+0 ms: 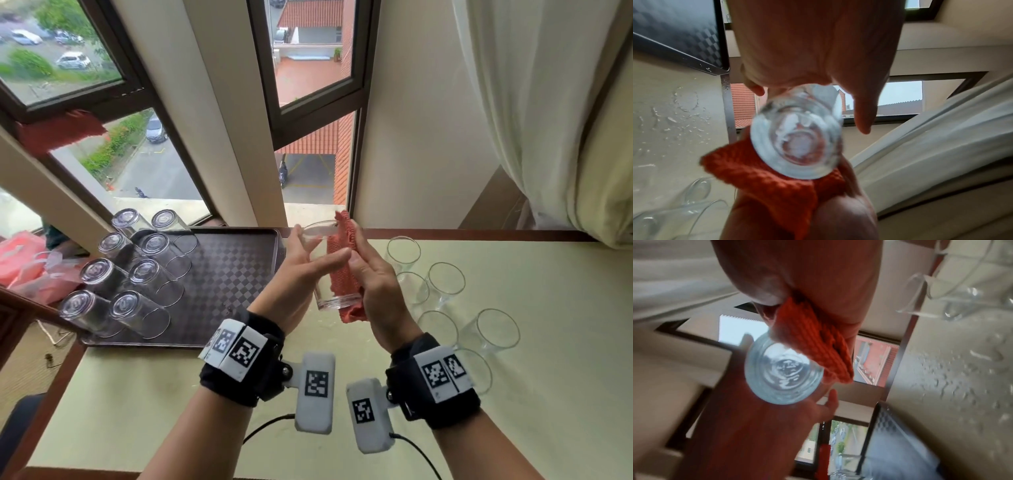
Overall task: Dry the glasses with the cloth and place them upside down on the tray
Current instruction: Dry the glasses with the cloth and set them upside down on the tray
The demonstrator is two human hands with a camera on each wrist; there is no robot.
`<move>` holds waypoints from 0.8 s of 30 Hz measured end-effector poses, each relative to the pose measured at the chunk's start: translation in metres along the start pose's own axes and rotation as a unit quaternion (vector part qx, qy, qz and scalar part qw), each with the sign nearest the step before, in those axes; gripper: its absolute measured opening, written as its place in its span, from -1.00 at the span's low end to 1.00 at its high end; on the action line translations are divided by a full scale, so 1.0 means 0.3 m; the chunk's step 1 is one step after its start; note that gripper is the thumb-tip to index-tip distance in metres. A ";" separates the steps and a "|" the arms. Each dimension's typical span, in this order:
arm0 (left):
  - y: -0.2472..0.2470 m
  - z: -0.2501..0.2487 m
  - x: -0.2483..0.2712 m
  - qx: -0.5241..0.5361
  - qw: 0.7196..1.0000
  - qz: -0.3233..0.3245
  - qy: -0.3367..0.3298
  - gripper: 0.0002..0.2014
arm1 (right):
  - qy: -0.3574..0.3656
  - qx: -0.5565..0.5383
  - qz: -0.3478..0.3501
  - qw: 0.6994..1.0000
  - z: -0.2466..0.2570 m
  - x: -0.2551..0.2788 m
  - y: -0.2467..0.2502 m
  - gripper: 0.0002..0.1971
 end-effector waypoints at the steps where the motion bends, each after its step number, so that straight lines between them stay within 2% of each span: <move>1: -0.003 0.003 -0.006 -0.013 1.000 -0.005 -0.003 0.23 | -0.013 -0.019 0.005 1.000 -0.001 -0.002 -0.002 -0.44; 3: -0.012 0.001 -0.011 -0.001 1.000 -0.004 -0.017 0.12 | -0.047 -0.098 0.019 0.994 0.007 -0.006 -0.003 -0.46; 6: -0.031 -0.008 0.013 0.036 0.999 0.012 -0.011 0.27 | -0.088 -0.247 0.051 0.964 0.021 -0.013 -0.006 -0.51; 7: -0.031 -0.011 0.018 0.034 0.999 0.022 -0.014 0.22 | -0.088 -0.270 0.054 0.957 0.023 -0.018 -0.004 -0.52; 9: -0.029 -0.020 0.024 0.012 0.999 0.039 -0.017 0.00 | -0.080 -0.256 0.045 0.962 0.030 -0.023 0.004 -0.53; 10: -0.011 -0.022 0.018 0.012 0.999 0.022 -0.023 -0.07 | -0.067 -0.216 0.036 0.973 0.034 -0.024 0.009 -0.54; 12: 0.007 -0.038 0.011 0.041 0.998 -0.019 -0.031 -0.01 | -0.022 -0.103 0.017 0.994 0.037 -0.024 0.014 -0.52; 14: -0.002 -0.042 0.011 0.034 0.998 -0.025 -0.039 0.09 | 0.008 -0.048 0.015 0.999 0.036 -0.018 0.003 -0.49; 17: -0.027 -0.031 0.016 0.018 0.999 -0.027 -0.031 0.11 | -0.013 -0.122 0.033 0.992 0.041 -0.012 -0.014 -0.53; 20: -0.050 -0.039 0.025 0.023 0.999 0.014 -0.026 0.05 | -0.071 -0.249 0.055 0.964 0.044 -0.006 -0.015 -0.57; 22: -0.049 -0.043 0.027 0.012 0.999 0.011 -0.029 0.04 | -0.071 -0.255 0.044 0.963 0.036 -0.008 -0.004 -0.57; 24: -0.027 -0.046 0.018 0.030 0.998 -0.041 -0.032 0.04 | -0.038 -0.173 0.013 0.984 0.040 -0.011 0.012 -0.56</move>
Point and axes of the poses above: each hand's wrist, its own x-axis away from the middle knuckle, its own y-axis out of the back of the hand, z = x × y, the point moved 4 cm from there along -x, towards the middle knuckle, and after that the axes turned 1 degree about z, right-handed, at the moved point
